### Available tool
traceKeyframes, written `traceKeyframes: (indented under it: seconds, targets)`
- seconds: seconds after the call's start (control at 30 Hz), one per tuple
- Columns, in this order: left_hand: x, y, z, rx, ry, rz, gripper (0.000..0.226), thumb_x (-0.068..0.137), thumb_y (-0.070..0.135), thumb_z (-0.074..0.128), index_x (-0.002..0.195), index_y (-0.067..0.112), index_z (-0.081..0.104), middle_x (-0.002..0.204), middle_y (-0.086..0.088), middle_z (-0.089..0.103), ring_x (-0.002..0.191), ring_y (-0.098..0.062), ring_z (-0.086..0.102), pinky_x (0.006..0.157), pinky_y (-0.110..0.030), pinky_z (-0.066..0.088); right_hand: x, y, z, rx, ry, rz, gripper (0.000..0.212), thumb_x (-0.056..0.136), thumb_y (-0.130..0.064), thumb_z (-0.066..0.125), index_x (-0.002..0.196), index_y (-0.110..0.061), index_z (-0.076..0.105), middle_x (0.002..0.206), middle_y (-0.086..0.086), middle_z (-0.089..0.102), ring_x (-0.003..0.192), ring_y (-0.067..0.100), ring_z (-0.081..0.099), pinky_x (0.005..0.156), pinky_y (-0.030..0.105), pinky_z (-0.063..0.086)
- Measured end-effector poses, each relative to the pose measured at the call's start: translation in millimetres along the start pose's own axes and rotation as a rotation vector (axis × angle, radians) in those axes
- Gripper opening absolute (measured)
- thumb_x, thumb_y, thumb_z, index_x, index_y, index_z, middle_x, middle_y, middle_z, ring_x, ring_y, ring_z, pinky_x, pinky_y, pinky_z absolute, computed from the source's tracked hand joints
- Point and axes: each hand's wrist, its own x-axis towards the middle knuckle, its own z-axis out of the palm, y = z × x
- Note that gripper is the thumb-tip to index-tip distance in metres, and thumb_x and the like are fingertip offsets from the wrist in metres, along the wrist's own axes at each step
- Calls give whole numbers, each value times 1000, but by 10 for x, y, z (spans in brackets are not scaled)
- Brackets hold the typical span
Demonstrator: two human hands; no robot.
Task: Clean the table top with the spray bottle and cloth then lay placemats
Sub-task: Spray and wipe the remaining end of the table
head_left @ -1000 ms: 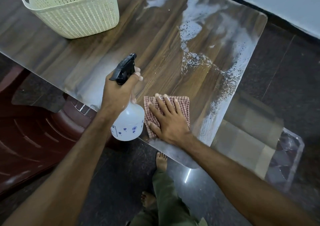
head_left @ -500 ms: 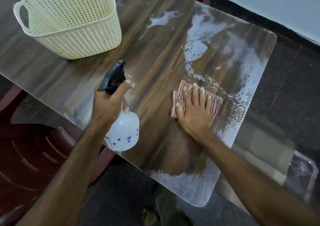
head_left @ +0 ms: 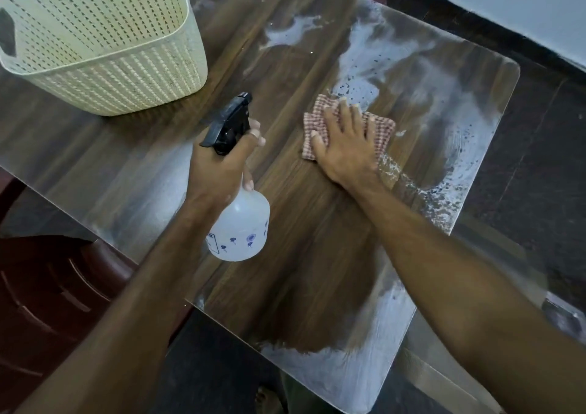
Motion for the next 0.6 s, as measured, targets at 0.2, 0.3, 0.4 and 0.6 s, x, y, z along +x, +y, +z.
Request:
traceKeyframes:
  seconds: [0.2, 0.3, 0.4, 0.6]
  targets:
    - [81, 22, 70, 10, -8, -14, 6, 97, 13, 58, 100, 11, 63, 90, -2, 69, 32, -11, 46, 42, -27, 40, -805, 165, 90, -23, 46, 60, 70, 97, -57, 15, 158, -23, 19, 166, 8, 7, 153, 30, 4, 121, 52, 1]
    - [135, 13, 122, -1, -15, -11, 9, 94, 18, 60, 100, 12, 63, 91, -2, 70, 31, -12, 46, 43, -27, 40, -734, -55, 91, -12, -3, -59, 68, 99, -58, 19, 158, -24, 16, 167, 8, 4, 153, 31, 0, 122, 53, -2]
    - [188, -17, 169, -3, -21, -9, 9, 92, 20, 60, 99, 14, 63, 93, -4, 70, 31, -12, 46, 44, -30, 40, -154, -246, 22, -28, -8, -150, 66, 101, -57, 21, 159, -25, 14, 167, 6, 1, 153, 27, -1, 122, 51, -2]
    - [311, -59, 247, 22, -11, -8, 5, 97, 18, 60, 100, 17, 64, 94, -2, 71, 33, -12, 46, 46, -27, 43, 832, 117, -214, 29, 6, 1, 65, 100, -58, 24, 158, -27, 18, 167, 5, 4, 153, 25, 1, 122, 51, -4]
